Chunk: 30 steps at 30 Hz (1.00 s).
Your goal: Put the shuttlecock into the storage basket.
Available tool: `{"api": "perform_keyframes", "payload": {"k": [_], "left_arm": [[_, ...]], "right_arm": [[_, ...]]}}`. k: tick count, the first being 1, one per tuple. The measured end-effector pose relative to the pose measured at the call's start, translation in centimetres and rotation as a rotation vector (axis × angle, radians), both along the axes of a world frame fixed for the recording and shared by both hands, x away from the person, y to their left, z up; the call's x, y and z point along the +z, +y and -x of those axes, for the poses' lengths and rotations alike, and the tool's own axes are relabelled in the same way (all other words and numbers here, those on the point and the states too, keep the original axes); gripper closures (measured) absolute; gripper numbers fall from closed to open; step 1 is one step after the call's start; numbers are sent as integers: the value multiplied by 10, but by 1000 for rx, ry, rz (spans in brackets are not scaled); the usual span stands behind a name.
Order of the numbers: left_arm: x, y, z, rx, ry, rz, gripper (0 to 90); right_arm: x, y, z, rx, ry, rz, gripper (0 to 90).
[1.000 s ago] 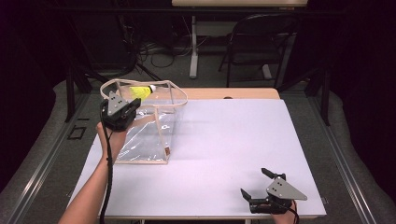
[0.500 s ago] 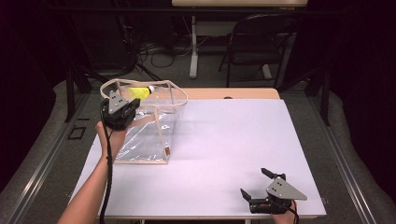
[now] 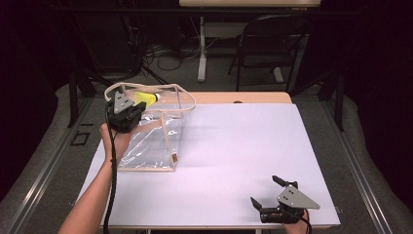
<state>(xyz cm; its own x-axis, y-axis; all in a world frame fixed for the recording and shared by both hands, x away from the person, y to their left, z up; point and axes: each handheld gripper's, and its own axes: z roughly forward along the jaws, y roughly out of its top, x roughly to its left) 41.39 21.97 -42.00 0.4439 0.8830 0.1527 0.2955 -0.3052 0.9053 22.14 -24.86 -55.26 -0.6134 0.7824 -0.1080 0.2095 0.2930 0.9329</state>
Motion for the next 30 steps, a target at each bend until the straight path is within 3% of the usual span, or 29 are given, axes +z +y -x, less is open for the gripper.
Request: {"api": "perform_keyframes", "payload": {"k": [8,26,28,29,30], "left_arm": [[2,-2,-5,2,34,-22,895],[2,-4,-10,28,53,-34,891],[2,-4,-10,33,46,-22,851],[2,-4,-10,36,43,-19,780],[3,-4,-9,34,38,-15,782]], "right_arm": [[0,0,0,0,0,1,9],[-1,1,0,4,4,0,9],[-1,1,0,4,4,2,9],[0,1,0,4,4,2,10],[0,1,0,4,4,2,9]]}}
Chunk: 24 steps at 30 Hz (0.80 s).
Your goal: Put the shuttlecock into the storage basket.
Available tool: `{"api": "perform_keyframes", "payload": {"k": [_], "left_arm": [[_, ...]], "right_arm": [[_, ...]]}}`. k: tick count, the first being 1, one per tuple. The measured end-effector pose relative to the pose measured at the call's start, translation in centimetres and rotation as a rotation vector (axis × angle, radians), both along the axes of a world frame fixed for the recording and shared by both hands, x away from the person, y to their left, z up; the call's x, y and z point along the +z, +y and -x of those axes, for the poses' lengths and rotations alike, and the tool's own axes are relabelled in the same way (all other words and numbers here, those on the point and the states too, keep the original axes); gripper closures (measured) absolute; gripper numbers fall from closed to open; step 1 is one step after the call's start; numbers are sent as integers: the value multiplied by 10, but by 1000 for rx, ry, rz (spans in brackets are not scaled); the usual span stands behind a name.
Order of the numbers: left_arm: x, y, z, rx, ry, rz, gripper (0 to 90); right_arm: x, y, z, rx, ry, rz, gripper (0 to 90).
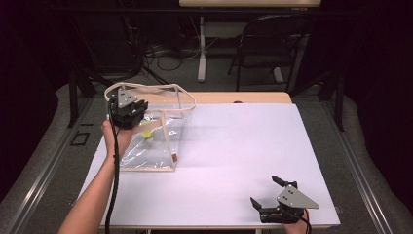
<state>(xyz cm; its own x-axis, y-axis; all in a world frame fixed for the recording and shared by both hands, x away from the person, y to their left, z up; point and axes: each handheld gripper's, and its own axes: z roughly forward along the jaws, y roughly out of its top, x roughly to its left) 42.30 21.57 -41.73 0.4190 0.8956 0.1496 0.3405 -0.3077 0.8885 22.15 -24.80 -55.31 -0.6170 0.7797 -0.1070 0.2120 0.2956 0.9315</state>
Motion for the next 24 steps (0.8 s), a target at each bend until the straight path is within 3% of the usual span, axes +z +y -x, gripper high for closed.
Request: {"api": "perform_keyframes", "payload": {"k": [2,6,12,15,24], "left_arm": [[1,1,2,-7,-11,8,742],[5,1,8,-7,-32,19,491],[7,0,23,-21,-65,38,243],[6,-2,30,-42,-75,31,167],[-3,-8,49,-91,-96,32,114]], "right_arm": [[0,0,0,1,-2,-1,10],[0,0,0,1,-1,-1,10],[0,0,0,1,0,-2,10],[0,-1,0,0,0,-1,10],[-1,-2,0,-1,1,-6,10]]}}
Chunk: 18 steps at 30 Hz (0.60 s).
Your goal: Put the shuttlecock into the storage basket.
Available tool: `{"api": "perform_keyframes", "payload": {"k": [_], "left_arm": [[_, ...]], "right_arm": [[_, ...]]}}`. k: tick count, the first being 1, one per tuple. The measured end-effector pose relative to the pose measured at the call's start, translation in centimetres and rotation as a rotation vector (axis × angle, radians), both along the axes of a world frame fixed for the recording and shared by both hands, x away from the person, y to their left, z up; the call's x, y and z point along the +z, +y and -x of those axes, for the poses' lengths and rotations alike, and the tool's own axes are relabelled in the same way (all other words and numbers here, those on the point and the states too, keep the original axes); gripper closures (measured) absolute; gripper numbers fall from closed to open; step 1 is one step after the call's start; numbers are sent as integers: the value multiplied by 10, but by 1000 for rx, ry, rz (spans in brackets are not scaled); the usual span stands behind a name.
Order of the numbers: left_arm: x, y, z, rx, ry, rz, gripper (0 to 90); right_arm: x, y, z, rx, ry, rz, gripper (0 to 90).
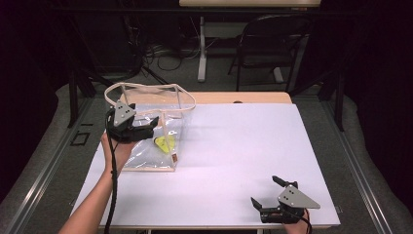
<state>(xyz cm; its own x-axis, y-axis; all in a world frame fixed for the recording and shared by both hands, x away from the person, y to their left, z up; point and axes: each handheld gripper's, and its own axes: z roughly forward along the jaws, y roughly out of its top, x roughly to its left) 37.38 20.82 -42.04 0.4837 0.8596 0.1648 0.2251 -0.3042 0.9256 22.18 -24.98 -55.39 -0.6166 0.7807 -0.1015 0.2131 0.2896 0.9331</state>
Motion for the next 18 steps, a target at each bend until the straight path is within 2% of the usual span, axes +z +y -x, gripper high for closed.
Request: {"api": "perform_keyframes", "payload": {"k": [18], "left_arm": [[-19,-3,32,-53,13,1,5]], "right_arm": [[0,-1,0,4,2,-8,10]]}}
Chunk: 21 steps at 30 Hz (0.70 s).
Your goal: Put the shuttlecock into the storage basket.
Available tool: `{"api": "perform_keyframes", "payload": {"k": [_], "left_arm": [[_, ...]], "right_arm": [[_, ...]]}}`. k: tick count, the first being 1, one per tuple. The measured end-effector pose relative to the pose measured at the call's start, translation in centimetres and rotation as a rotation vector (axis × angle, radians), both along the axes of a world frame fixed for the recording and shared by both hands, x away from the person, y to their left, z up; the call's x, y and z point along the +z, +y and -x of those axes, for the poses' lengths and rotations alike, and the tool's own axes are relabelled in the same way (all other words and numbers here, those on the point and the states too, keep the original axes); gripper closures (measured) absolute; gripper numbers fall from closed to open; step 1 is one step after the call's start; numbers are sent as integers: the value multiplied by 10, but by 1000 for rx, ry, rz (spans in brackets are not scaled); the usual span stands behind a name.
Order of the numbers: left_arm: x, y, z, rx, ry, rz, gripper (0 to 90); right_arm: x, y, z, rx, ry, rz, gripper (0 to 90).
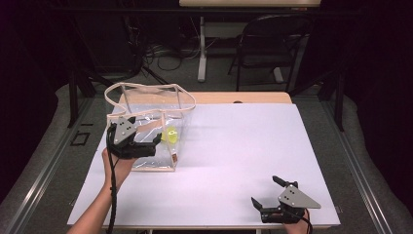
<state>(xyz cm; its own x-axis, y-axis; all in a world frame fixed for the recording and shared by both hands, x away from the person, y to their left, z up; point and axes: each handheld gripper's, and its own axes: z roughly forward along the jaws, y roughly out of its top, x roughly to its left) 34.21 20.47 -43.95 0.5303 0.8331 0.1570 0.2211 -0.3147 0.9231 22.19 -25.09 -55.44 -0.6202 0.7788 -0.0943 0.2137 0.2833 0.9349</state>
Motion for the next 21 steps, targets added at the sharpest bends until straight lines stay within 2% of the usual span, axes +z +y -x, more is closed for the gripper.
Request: {"api": "perform_keyframes", "payload": {"k": [9,16,21], "left_arm": [[-14,1,15,-42,10,0,3],[-26,2,27,-77,9,23,2],[-31,2,38,-121,10,33,0]], "right_arm": [[0,0,0,0,0,1,10],[0,2,0,-1,-3,9,10],[0,3,0,0,-3,14,10]]}}
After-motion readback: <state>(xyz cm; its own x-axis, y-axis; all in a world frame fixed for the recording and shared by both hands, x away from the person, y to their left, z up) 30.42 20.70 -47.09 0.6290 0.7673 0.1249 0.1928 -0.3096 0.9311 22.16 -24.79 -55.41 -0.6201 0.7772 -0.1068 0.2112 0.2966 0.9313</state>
